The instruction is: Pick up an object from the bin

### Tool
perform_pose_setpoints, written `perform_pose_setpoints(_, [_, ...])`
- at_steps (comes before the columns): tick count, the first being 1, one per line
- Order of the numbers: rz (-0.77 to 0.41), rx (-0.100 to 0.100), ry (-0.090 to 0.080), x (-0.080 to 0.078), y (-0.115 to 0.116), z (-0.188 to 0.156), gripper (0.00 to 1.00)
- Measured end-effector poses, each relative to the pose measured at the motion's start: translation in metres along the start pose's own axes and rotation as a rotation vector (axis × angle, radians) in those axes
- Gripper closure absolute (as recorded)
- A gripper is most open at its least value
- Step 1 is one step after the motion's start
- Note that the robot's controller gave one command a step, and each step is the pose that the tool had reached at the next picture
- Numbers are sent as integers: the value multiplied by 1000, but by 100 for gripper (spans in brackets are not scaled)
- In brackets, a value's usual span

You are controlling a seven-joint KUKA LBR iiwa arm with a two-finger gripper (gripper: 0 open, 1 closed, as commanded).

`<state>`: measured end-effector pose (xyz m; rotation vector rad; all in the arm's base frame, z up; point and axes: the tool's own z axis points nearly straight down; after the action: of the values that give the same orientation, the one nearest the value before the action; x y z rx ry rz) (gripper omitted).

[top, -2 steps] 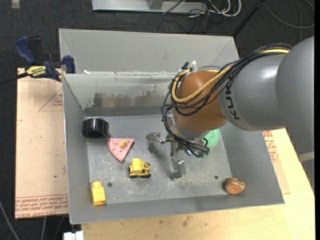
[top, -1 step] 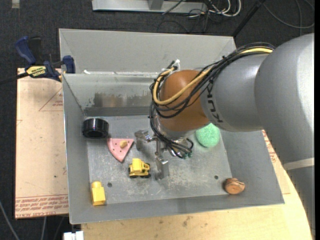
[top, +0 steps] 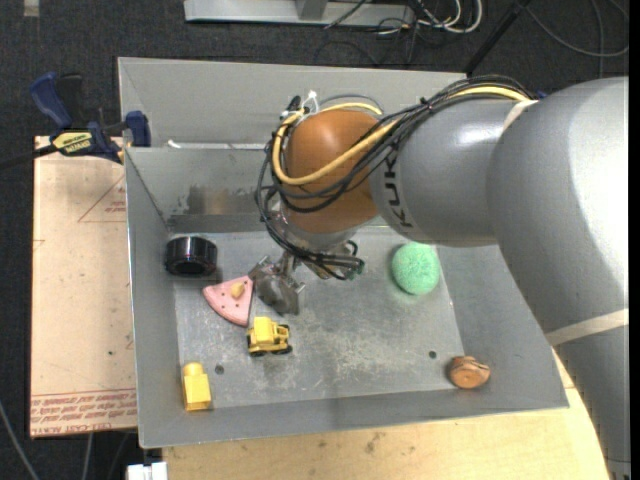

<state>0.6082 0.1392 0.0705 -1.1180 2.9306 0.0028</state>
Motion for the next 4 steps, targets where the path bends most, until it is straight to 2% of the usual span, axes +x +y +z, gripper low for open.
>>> perform_pose_setpoints(1, [0, -1, 1, 0, 0, 0, 0])
perform_pose_setpoints(2, [0, -1, 1, 0, 0, 0, 0])
perform_pose_setpoints(3, [-135, 1, 2, 8, 14, 0, 0])
perform_pose_setpoints(4, [-280, -2, 4, 21, 49, 1, 0])
